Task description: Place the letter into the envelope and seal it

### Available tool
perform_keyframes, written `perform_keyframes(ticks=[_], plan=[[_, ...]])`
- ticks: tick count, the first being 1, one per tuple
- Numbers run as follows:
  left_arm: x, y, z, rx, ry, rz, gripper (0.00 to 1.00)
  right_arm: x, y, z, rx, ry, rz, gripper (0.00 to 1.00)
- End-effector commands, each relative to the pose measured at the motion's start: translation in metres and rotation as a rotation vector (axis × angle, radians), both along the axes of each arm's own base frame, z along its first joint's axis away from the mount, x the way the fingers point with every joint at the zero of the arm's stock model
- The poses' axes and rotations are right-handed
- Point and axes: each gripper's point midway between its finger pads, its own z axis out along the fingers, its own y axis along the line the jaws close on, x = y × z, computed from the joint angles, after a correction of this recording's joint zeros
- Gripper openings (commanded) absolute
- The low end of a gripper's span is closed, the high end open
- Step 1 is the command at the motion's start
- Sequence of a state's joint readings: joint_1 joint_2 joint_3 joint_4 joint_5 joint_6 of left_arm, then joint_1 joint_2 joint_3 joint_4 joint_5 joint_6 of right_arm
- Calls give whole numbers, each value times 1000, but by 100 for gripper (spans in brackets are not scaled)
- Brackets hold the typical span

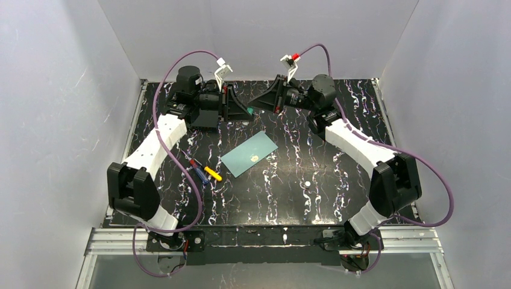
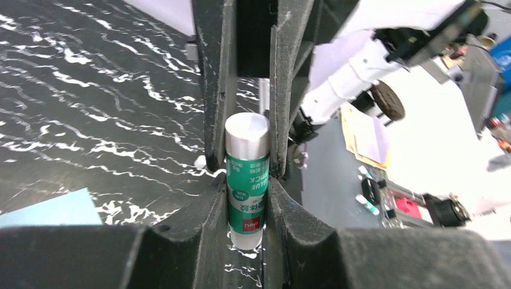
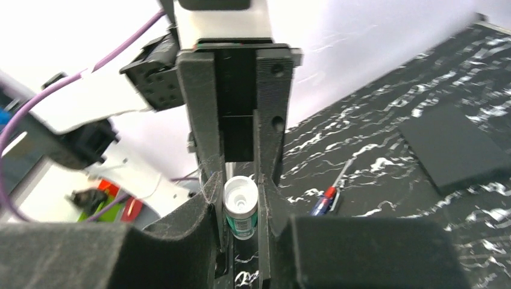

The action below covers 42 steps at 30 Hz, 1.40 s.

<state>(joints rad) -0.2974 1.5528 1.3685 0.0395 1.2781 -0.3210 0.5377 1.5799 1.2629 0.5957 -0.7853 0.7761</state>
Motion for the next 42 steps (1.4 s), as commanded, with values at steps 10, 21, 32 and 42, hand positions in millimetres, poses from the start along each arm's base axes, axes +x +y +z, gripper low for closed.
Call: perform_keyframes(ticks=[10, 21, 32, 42], plan=[[13, 5, 17, 30, -129, 152, 0, 53, -3, -13, -93, 212, -421, 67], [31, 18, -5, 137, -168, 305, 0, 65, 1, -24, -102, 408, -492, 49], [43, 25, -17, 193, -141, 385, 0, 60, 16, -21, -102, 423, -397, 44], [38, 21, -17, 181, -111, 354, 0, 55, 18, -10, -68, 357, -330, 1]])
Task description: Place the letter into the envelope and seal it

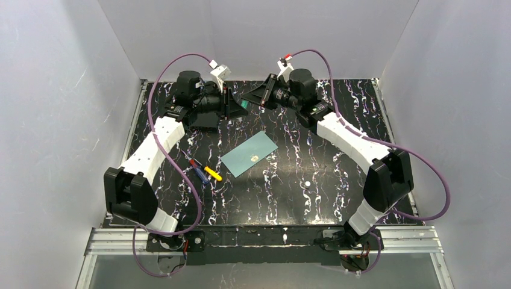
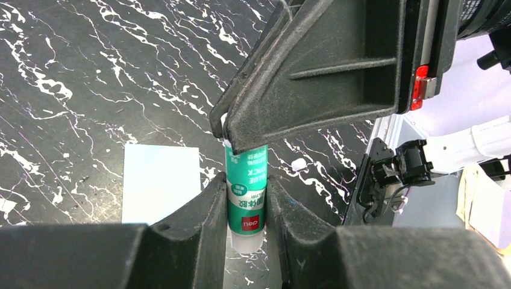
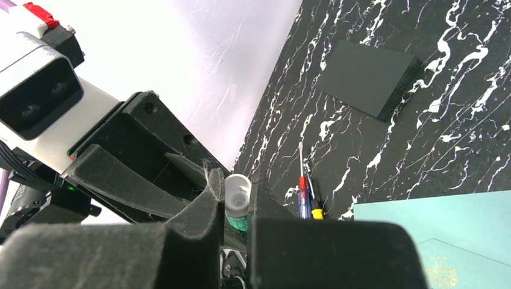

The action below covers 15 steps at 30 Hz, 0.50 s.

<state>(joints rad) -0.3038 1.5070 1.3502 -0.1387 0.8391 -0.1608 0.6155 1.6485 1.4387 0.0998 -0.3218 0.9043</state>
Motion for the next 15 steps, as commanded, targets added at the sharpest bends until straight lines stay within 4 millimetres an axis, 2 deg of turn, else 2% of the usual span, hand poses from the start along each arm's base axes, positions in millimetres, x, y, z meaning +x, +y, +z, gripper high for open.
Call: perform_keyframes(ticks=[1, 5, 7, 9, 11, 15], plan=[[-15, 0, 26, -36, -50, -48, 0, -4, 2, 41, 93, -138, 75, 1], [-39, -8, 39, -99, -37, -189, 0, -33, 1, 71, 169, -404, 293, 1], [-52, -12, 50, -153, -37, -279, 0, -61, 1, 81, 212, -519, 467, 1], [-65, -15, 60, -204, -19, -365, 0, -83, -1, 84, 231, -592, 598, 1], [-73, -17, 67, -239, -3, -429, 0, -97, -4, 80, 230, -620, 691, 1], [-73, -14, 67, -215, 4, -419, 0, -124, -12, 82, 252, -643, 874, 1]])
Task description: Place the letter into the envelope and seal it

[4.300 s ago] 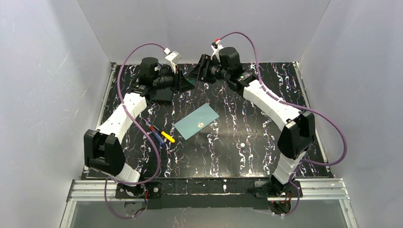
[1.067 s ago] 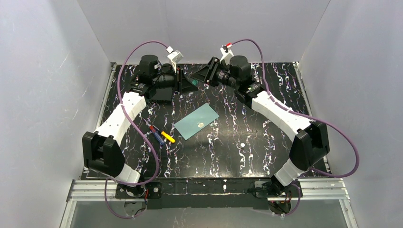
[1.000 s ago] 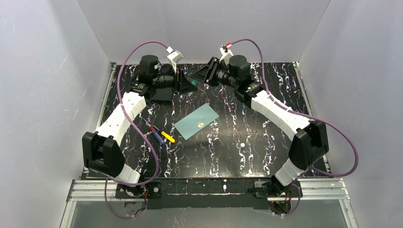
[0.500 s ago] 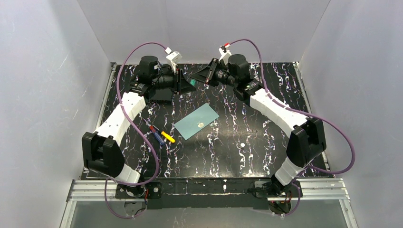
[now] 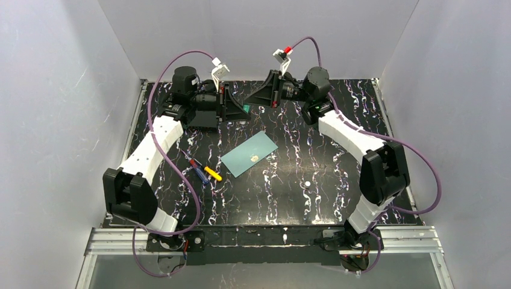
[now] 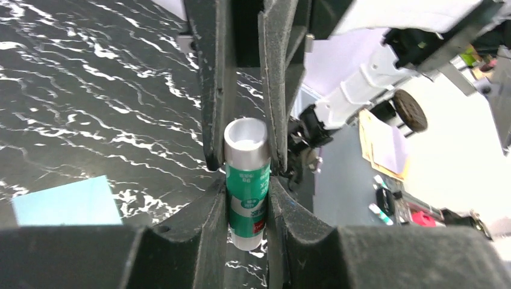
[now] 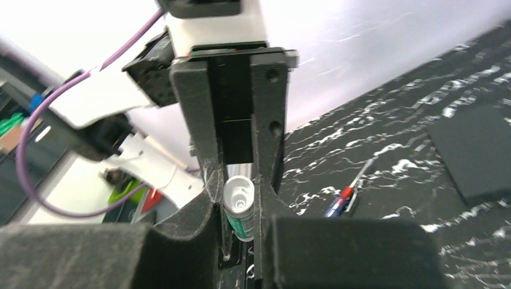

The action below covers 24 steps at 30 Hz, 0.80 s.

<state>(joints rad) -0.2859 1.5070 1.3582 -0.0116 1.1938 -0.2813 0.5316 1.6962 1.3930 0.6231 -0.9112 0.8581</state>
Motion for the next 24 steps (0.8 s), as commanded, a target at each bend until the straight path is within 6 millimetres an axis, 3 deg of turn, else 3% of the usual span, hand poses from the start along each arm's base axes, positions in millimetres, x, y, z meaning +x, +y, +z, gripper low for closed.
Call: perform_keyframes(ticks=[1, 6, 8, 10, 12, 14, 16, 18, 24], plan=[[-27, -1, 23, -20, -27, -117, 0, -75, -10, 33, 50, -246, 375, 1], [-24, -2, 25, -28, -23, -130, 0, -74, -3, 34, 45, -205, 378, 5], [-20, -3, 26, -30, -31, -109, 0, -52, 6, 37, 42, -142, 269, 29], [-13, -3, 26, -20, -57, -61, 0, -12, 15, 35, -9, -23, 44, 53], [2, 0, 22, 11, -90, 46, 0, 21, 14, 26, -66, 75, -166, 60], [11, 2, 19, 19, -108, 112, 0, 36, 7, 22, -68, 130, -294, 60], [17, 2, 16, 19, -90, 145, 0, 41, 1, 24, -41, 140, -355, 52], [21, 2, 15, 16, -72, 168, 0, 39, 1, 28, -25, 136, -339, 40], [28, 2, 13, 7, -14, 225, 0, 35, 7, 23, -35, 155, -284, 19]])
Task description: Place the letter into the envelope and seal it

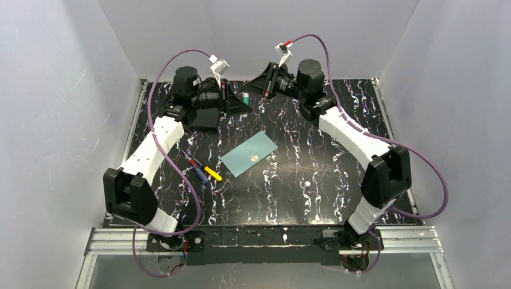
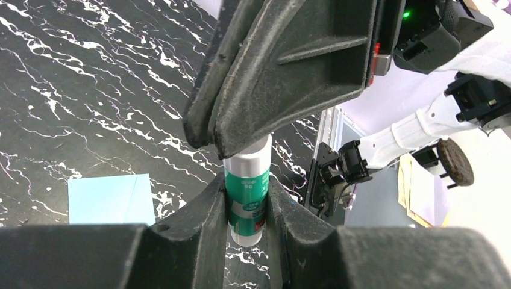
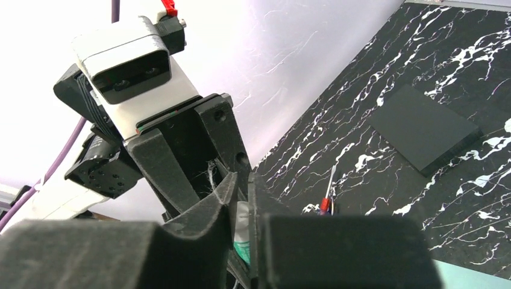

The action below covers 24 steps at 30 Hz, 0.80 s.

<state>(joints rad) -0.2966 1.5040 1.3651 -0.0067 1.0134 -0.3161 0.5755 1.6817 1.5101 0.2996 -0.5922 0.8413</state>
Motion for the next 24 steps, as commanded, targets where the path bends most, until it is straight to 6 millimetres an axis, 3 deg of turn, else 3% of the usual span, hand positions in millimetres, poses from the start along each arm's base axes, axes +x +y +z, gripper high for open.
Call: perform_keyframes(ticks=[1, 4, 11, 14, 19, 24], plan=[[4, 2, 16, -31, -12, 73, 1, -3, -2, 12, 18, -9, 0, 16], [4, 2, 18, -40, 10, 79, 4, -5, 3, 3, 8, 19, 36, 10], [12, 4, 23, -63, 74, 101, 9, -16, 5, -21, -85, -16, 127, 10], [17, 9, 20, -69, 107, 121, 4, -7, -3, -28, -154, -32, 48, 21], [9, 8, 17, -80, 144, 64, 0, 5, -8, -8, -105, -16, -53, 53], [5, 9, 14, -77, 152, 38, 2, 1, 0, -9, -48, 43, -9, 59]])
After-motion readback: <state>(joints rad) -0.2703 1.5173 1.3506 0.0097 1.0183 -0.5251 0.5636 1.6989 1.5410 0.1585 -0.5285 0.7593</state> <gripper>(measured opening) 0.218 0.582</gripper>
